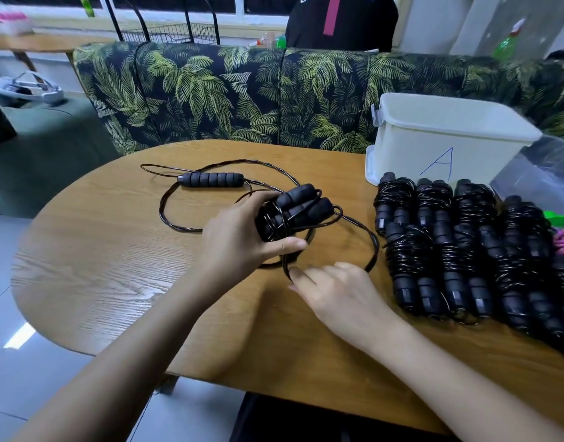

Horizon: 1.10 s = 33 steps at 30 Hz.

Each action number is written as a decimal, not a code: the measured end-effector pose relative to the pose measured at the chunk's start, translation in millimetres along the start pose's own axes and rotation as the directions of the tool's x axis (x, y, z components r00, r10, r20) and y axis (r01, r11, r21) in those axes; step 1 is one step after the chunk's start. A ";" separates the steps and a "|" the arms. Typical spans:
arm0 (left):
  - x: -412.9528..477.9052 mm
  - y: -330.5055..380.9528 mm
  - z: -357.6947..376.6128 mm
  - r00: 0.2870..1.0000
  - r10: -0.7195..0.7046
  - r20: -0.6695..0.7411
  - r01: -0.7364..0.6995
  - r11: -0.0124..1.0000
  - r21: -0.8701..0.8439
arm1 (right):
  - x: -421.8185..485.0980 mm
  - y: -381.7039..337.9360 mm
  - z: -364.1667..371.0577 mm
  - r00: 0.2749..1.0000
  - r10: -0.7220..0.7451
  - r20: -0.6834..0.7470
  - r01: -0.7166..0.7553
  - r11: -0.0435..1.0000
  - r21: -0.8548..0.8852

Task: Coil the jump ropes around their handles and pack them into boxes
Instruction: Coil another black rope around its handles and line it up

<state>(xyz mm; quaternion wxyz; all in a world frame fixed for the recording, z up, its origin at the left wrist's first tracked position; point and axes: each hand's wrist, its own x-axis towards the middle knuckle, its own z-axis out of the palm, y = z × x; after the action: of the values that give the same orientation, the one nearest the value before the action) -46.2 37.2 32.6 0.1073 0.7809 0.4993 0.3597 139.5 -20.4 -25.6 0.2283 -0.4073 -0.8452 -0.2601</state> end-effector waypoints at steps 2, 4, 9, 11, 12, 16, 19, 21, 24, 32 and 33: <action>1.5 -2.2 1.1 1.000 -0.008 -0.017 0.008 1.000 -0.008 | 0.5 3.5 2.4 1.000 0.001 0.015 -0.001 1.000 0.012; 3.9 -12.8 -0.8 0.999 -0.033 -0.037 0.030 0.997 -0.076 | -1.5 14.6 2.2 0.999 0.033 0.035 -0.034 0.999 0.021; 8.6 -39.1 -10.3 0.990 -0.048 -0.133 0.023 0.983 -0.182 | -9.1 49.5 -13.1 1.000 0.020 0.009 -0.020 1.000 0.024; 9.1 -45.8 -13.8 0.991 -0.044 -0.129 0.012 0.972 -0.237 | -7.3 61.9 -20.6 1.000 0.004 -0.015 -0.003 0.999 0.037; 9.3 -48.1 -15.5 0.991 -0.043 -0.124 0.009 0.965 -0.261 | -6.0 66.4 -23.6 1.000 -0.005 -0.016 0.006 0.999 0.053; 9.0 -54.5 -21.9 0.993 -0.001 -0.122 -0.027 0.973 -0.229 | -5.2 79.2 -31.2 0.997 -0.058 0.044 0.050 0.985 0.168; 7.3 -56.5 -28.4 0.986 0.038 -0.159 -0.076 0.968 -0.237 | -8.6 90.9 -34.5 0.996 -0.004 0.088 -0.020 0.964 0.265; 5.9 -58.2 -31.0 0.986 0.062 -0.157 -0.098 0.966 -0.238 | -8.2 97.0 -37.3 0.993 0.052 0.106 -0.083 0.942 0.324; 4.2 -59.4 -31.5 0.984 0.095 -0.151 -0.131 0.960 -0.247 | -3.8 104.7 -36.1 0.974 0.145 0.172 -0.204 0.888 0.412; -3.2 -59.5 -32.8 0.964 0.261 -0.058 -0.267 0.921 -0.283 | 24.0 121.4 -36.5 0.842 0.405 0.358 -0.540 0.631 0.557; -4.3 -53.7 -33.2 0.952 0.304 -0.038 -0.304 0.918 -0.256 | 29.1 122.3 -35.2 0.828 0.423 0.369 -0.561 0.635 0.531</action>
<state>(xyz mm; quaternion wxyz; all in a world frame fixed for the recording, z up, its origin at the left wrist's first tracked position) -107.2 52.8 26.2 0.1518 0.8288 0.3207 0.4328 227.9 39.4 49.6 0.3207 -0.5499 -0.7567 0.1489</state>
